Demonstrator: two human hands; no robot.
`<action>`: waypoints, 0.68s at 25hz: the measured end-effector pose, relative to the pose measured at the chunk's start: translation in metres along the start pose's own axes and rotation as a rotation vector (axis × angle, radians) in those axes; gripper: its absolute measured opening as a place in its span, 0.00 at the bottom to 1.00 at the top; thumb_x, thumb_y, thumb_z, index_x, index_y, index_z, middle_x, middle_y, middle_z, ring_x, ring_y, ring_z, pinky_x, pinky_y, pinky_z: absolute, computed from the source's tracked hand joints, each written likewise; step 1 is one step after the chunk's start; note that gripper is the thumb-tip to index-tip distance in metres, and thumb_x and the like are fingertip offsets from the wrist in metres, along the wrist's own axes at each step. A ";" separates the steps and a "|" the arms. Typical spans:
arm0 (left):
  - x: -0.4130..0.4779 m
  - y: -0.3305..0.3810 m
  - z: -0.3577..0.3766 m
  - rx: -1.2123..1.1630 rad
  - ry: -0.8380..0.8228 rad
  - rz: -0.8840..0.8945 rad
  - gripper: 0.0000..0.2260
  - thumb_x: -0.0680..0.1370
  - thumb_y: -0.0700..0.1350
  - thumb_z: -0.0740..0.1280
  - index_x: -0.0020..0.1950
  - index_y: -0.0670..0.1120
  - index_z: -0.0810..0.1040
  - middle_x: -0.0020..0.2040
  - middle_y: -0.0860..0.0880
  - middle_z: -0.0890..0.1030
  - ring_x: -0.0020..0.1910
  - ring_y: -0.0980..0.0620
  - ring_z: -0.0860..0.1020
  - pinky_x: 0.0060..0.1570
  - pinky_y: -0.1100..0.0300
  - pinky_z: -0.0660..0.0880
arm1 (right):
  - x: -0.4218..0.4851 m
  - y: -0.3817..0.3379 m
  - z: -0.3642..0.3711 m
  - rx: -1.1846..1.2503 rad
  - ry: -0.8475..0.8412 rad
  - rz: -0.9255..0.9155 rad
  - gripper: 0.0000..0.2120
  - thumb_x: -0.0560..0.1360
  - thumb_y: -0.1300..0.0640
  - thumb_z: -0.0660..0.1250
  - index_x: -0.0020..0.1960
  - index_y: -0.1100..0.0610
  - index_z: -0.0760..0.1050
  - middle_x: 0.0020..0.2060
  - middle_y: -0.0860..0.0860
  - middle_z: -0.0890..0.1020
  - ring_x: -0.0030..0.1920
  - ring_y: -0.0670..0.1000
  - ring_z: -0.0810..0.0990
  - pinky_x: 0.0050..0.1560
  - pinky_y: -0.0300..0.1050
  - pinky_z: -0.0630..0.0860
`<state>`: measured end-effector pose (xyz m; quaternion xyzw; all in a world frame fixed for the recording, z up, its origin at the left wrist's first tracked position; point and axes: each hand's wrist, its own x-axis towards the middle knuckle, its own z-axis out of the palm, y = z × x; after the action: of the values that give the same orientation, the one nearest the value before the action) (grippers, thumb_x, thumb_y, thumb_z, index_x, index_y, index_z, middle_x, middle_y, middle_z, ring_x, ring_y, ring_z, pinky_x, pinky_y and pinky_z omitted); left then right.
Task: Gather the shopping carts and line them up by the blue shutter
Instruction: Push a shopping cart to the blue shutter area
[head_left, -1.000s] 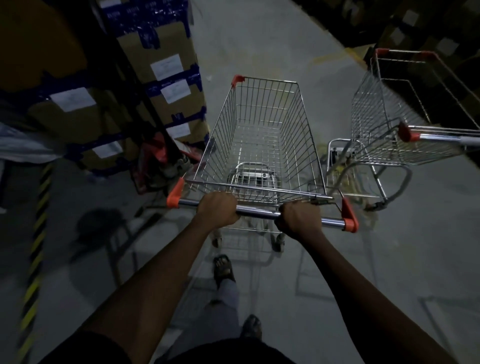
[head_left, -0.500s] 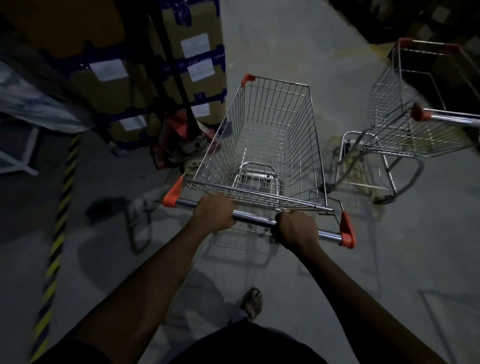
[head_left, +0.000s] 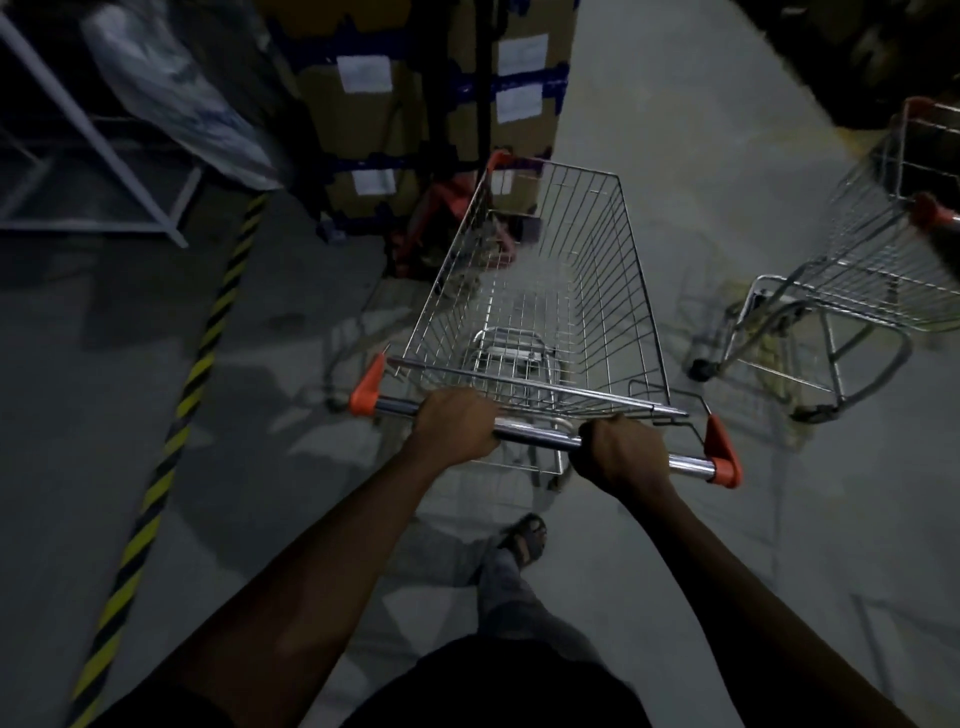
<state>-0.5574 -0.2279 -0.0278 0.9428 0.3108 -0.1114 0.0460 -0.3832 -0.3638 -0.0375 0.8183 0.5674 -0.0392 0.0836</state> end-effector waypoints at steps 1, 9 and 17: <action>-0.020 0.000 0.003 -0.018 0.000 -0.026 0.14 0.72 0.53 0.66 0.50 0.45 0.80 0.50 0.44 0.82 0.51 0.44 0.80 0.50 0.55 0.73 | -0.012 -0.011 0.000 -0.004 -0.005 -0.020 0.13 0.67 0.45 0.66 0.39 0.56 0.78 0.34 0.56 0.82 0.35 0.60 0.82 0.33 0.45 0.73; -0.129 -0.033 0.031 -0.123 0.018 -0.240 0.14 0.70 0.52 0.67 0.51 0.46 0.79 0.49 0.44 0.82 0.51 0.44 0.79 0.49 0.54 0.73 | -0.044 -0.091 -0.010 -0.067 0.016 -0.234 0.15 0.70 0.44 0.65 0.45 0.55 0.78 0.39 0.56 0.82 0.41 0.60 0.82 0.38 0.46 0.75; -0.180 -0.100 0.039 -0.132 0.031 -0.457 0.13 0.71 0.53 0.67 0.50 0.47 0.81 0.48 0.47 0.82 0.48 0.47 0.80 0.46 0.56 0.73 | 0.000 -0.177 -0.024 -0.108 0.063 -0.460 0.14 0.69 0.45 0.65 0.43 0.55 0.79 0.37 0.56 0.82 0.38 0.60 0.82 0.35 0.44 0.69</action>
<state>-0.7646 -0.2575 -0.0247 0.8445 0.5234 -0.0837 0.0761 -0.5492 -0.2990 -0.0299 0.6628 0.7423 -0.0011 0.0985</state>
